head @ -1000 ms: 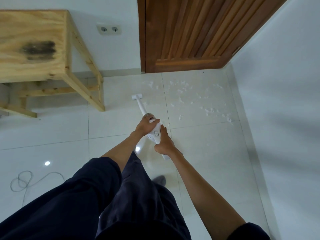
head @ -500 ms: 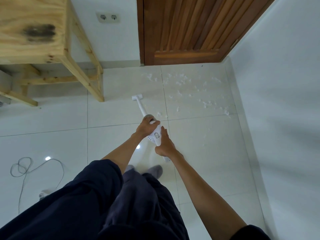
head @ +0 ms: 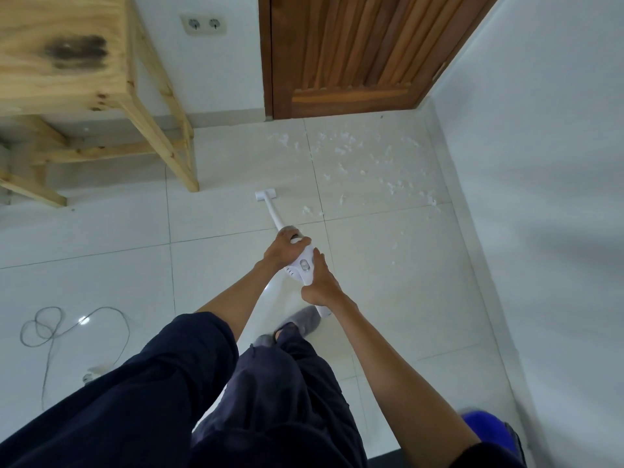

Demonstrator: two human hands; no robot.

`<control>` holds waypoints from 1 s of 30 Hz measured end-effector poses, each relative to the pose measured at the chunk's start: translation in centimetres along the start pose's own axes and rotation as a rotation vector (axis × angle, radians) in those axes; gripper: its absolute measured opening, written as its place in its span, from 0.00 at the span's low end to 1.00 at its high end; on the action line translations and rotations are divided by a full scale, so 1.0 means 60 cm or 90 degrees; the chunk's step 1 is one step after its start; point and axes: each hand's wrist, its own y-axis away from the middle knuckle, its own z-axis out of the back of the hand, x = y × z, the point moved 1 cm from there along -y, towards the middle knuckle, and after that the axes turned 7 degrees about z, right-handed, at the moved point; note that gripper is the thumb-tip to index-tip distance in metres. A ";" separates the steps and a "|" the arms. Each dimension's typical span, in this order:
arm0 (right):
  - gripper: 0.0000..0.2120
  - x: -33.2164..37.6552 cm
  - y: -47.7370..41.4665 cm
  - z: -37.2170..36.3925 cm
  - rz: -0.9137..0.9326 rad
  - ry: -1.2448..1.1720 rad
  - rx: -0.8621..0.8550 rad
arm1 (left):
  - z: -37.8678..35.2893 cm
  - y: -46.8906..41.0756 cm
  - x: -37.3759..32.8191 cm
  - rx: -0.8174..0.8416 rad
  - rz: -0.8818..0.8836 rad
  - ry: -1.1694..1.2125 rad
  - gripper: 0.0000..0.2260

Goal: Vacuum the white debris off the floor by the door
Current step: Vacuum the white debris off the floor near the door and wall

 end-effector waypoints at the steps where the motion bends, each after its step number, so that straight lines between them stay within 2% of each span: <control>1: 0.44 -0.001 0.010 -0.011 -0.002 -0.004 -0.004 | 0.000 0.015 0.002 0.002 -0.007 -0.002 0.23; 6: 0.43 -0.005 0.050 -0.043 -0.018 -0.016 -0.007 | -0.007 0.058 0.026 0.015 -0.007 0.019 0.19; 12: 0.42 -0.021 0.096 -0.077 -0.036 -0.024 -0.018 | -0.024 0.106 0.054 0.023 -0.004 0.014 0.25; 18: 0.44 -0.048 0.139 -0.094 -0.047 -0.022 -0.013 | -0.056 0.140 0.076 0.034 -0.001 0.007 0.25; 30: 0.42 -0.141 0.200 -0.057 -0.024 -0.010 -0.018 | -0.164 0.188 0.067 0.025 0.011 0.023 0.26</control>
